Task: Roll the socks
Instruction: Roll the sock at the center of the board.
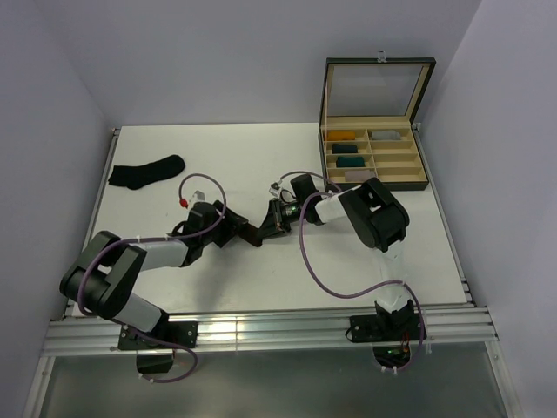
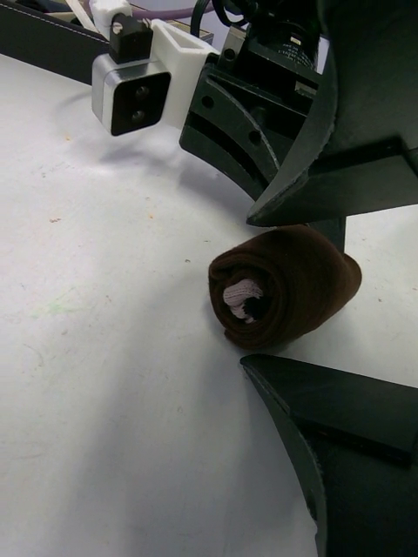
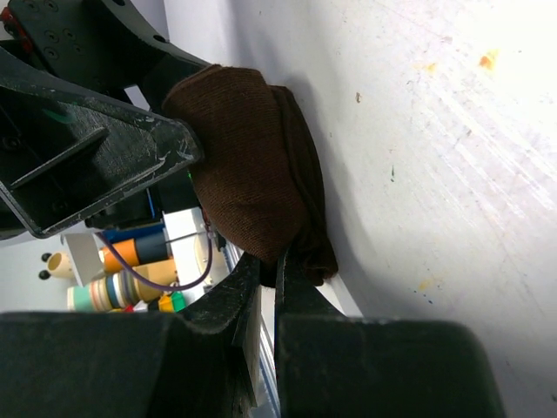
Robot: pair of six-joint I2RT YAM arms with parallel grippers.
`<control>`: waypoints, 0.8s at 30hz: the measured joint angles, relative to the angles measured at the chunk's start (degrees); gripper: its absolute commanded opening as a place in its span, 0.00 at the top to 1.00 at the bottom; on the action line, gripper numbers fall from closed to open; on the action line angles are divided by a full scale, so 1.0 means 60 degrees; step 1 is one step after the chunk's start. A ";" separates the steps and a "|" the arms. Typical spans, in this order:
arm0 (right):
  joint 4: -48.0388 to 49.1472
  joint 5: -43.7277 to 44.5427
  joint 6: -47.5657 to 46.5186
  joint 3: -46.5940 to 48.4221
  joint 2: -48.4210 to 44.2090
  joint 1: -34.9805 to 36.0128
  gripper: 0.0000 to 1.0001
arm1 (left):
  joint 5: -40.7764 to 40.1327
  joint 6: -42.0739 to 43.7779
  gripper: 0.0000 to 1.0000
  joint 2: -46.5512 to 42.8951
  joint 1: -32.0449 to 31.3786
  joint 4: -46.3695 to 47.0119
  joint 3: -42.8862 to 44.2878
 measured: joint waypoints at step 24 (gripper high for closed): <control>-0.0834 0.0368 -0.0401 0.0277 -0.0106 -0.0044 0.75 | -0.0488 0.0317 1.00 0.0692 -0.0280 -0.0900 0.0976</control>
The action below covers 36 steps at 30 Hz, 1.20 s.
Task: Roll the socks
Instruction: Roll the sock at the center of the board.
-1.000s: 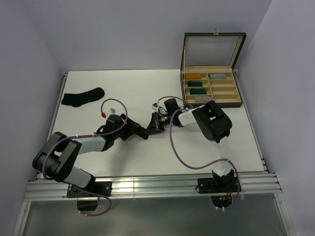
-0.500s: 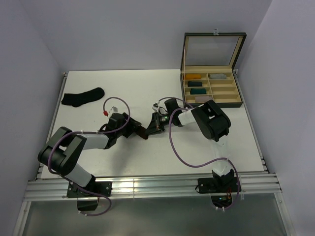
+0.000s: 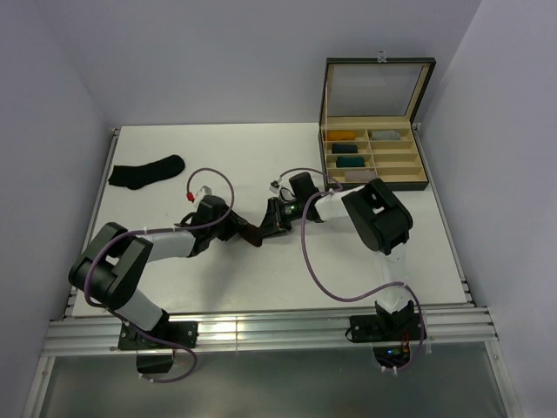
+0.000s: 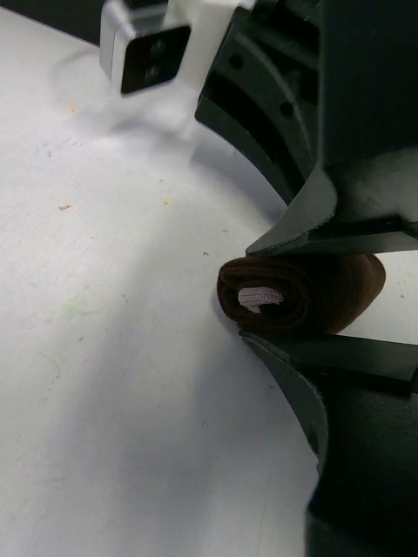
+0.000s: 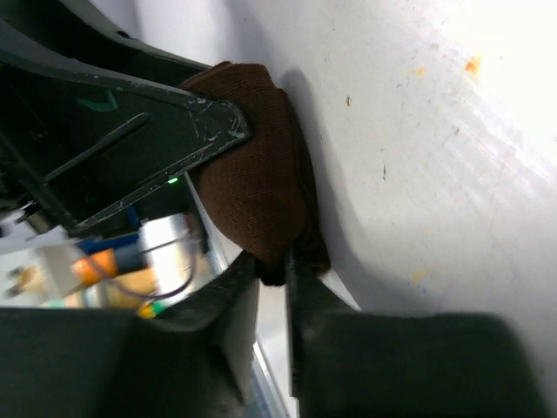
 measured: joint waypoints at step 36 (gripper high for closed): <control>0.0036 1.2378 -0.7402 -0.1519 -0.2860 0.5665 0.30 | 0.0146 0.1931 1.00 0.0958 -0.0127 -0.5060 0.3136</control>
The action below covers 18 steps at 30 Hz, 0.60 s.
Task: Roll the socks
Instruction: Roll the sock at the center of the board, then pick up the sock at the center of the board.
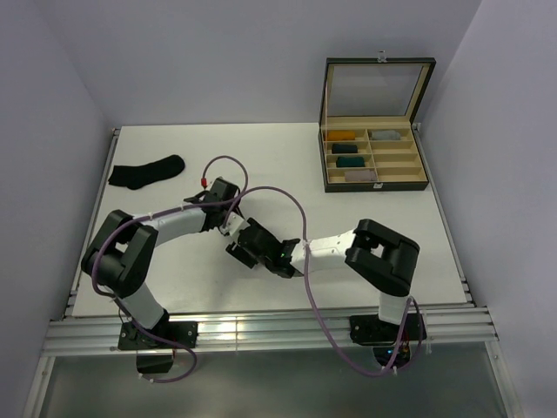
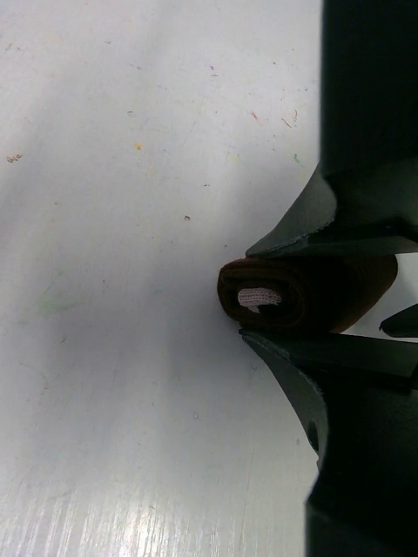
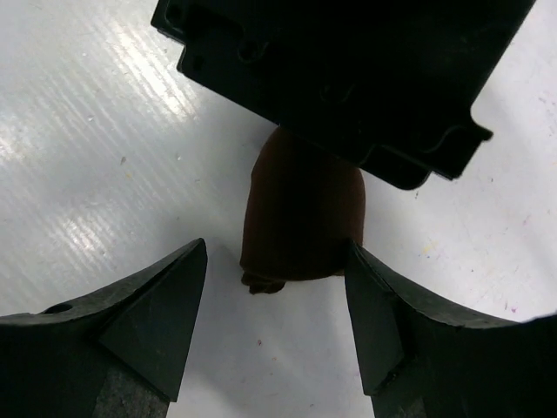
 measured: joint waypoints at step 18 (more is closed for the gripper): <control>-0.0004 0.0900 -0.0197 0.0816 0.1096 0.0080 0.62 | 0.0459 0.0084 1.00 0.0135 0.0361 0.0084 0.0026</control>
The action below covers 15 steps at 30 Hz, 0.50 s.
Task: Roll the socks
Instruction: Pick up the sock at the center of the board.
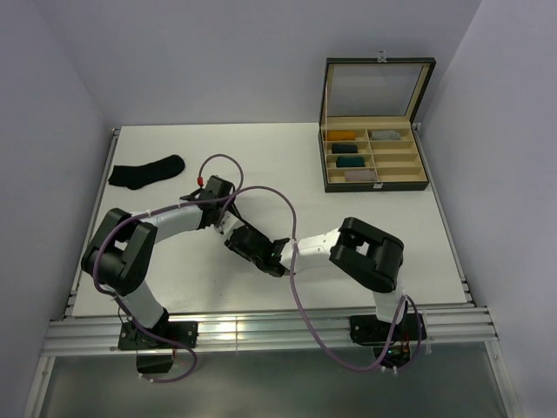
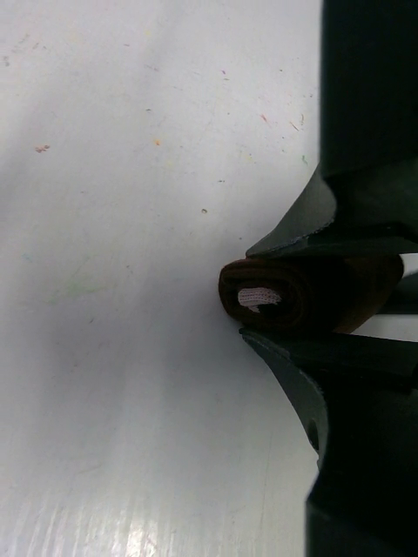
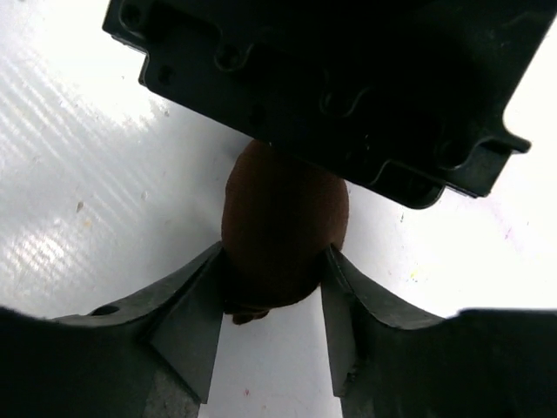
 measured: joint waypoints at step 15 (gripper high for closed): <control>-0.0178 -0.0117 0.0051 -0.0040 -0.0113 -0.0055 1.00 | 0.0080 0.0237 0.75 -0.0106 0.0157 0.0131 -0.0062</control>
